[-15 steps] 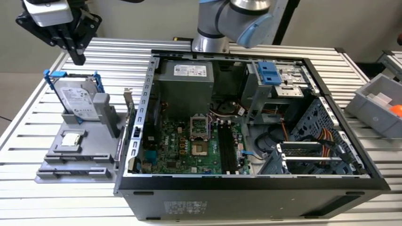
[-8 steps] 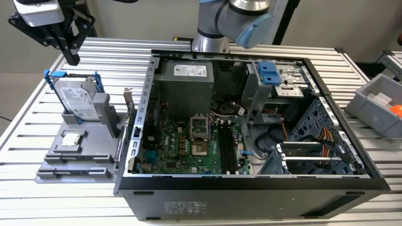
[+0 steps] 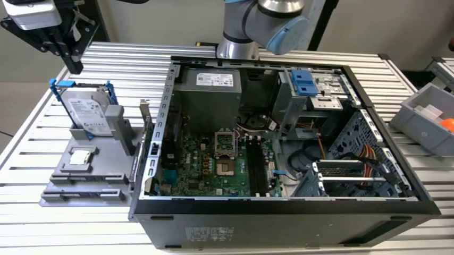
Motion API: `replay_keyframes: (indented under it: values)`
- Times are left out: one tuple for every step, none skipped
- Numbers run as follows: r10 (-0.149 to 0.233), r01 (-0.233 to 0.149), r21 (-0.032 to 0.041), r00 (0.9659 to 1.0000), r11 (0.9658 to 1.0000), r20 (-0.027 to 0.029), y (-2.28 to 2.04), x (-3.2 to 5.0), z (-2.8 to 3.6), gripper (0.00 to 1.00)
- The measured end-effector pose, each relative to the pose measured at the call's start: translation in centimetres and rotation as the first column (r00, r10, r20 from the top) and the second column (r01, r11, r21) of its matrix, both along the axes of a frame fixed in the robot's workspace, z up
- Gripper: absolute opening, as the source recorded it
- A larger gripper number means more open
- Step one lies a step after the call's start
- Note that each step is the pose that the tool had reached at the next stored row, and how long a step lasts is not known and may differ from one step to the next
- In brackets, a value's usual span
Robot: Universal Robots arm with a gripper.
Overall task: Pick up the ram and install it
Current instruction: 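Reach for the ram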
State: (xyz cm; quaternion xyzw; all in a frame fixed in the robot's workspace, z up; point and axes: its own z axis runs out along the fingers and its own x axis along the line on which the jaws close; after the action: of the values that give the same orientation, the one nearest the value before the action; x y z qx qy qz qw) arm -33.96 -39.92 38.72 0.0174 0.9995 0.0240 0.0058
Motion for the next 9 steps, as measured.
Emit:
replay_keyframes:
  values:
    - [0.0,0.0,0.0,1.0,1.0,0.0,0.0,-0.12,-0.01,0.0]
    - [0.0,0.0,0.0001,1.0,1.0,0.0,0.0,-0.24,-0.02,0.0]
    - [0.0,0.0,0.0001,1.0,1.0,0.0,0.0,-0.36,-0.03,0.0]
    - [0.0,0.0,0.0,1.0,1.0,0.0,0.0,-0.47,-0.03,0.0]
    - [0.0,0.0,0.0,1.0,1.0,-0.0001,0.0,-0.58,-0.04,0.0]
    - [0.0,0.0,0.0,1.0,1.0,0.0,0.0,-0.68,-0.05,0.0]
    - [0.0,0.0,0.0001,1.0,1.0,0.0,0.0,-0.72,-0.06,0.0]
    - [0.0,0.0,0.0001,1.0,1.0,0.0,0.0,-0.72,-0.06,0.0]
    - [0.0,0.0,0.0001,1.0,1.0,0.0001,0.0,-0.72,-0.06,0.0]
